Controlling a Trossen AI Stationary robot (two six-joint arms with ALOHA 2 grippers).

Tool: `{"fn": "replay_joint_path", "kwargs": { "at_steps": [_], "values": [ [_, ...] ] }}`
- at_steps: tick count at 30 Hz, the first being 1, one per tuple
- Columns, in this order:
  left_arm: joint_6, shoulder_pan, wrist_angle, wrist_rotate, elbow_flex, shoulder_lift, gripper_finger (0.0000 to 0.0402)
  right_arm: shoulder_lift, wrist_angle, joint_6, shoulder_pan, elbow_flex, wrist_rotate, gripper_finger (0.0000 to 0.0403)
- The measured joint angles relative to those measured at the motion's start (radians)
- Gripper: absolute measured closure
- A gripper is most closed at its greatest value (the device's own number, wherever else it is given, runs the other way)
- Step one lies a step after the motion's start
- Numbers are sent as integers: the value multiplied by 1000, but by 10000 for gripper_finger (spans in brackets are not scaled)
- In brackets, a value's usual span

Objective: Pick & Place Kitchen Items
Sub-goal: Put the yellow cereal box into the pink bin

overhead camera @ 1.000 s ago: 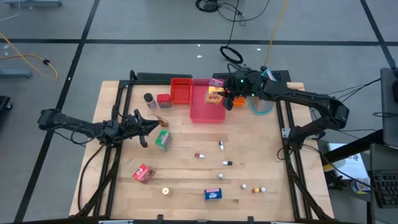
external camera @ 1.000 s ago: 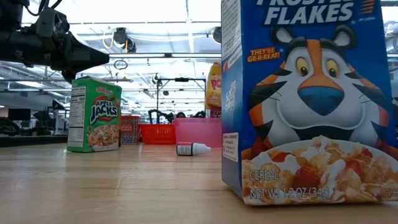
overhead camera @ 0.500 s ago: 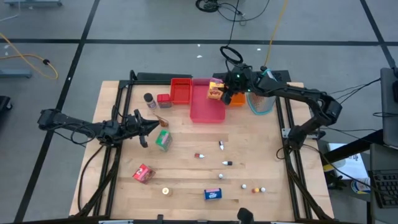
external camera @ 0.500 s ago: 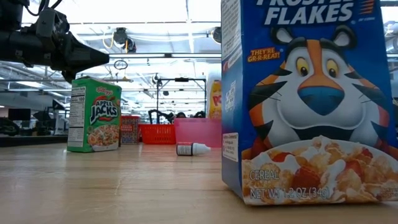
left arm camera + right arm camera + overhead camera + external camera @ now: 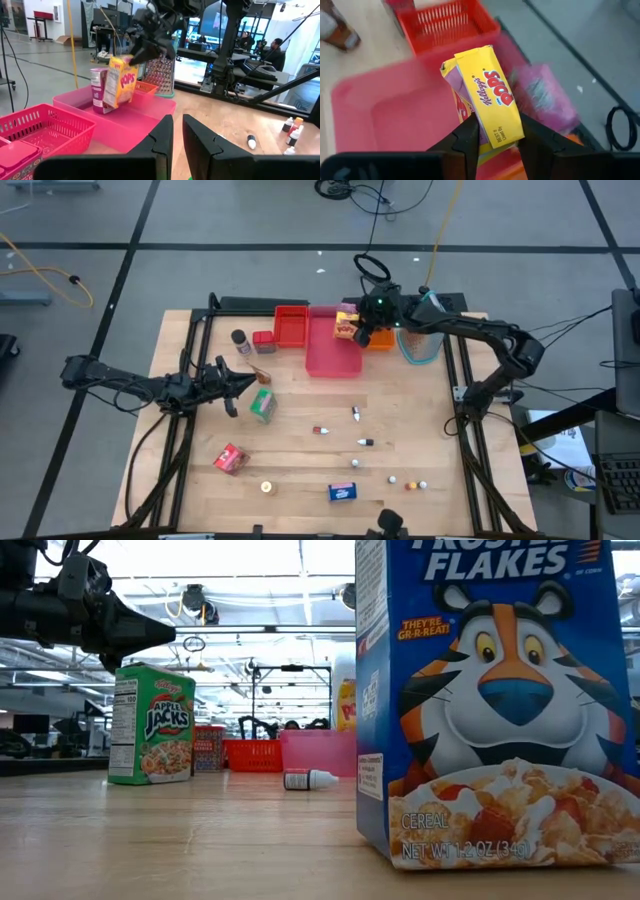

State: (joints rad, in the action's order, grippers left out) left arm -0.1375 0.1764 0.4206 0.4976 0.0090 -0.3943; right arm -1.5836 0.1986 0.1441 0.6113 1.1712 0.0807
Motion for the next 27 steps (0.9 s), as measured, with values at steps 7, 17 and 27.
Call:
{"fn": "replay_joint_path", "kwargs": {
  "at_steps": [7, 17, 27],
  "values": [
    [-2, 0, 0, 0, 0, 0, 362, -62, -4, 1, 10, -1, 0, 293],
    [-1, 0, 0, 0, 0, 0, 362, -79, -9, 28, 28, -1, -16, 292],
    [0, 0, 0, 0, 0, 0, 362, -77, 2, 43, 17, -1, -29, 280]
  ]
}}
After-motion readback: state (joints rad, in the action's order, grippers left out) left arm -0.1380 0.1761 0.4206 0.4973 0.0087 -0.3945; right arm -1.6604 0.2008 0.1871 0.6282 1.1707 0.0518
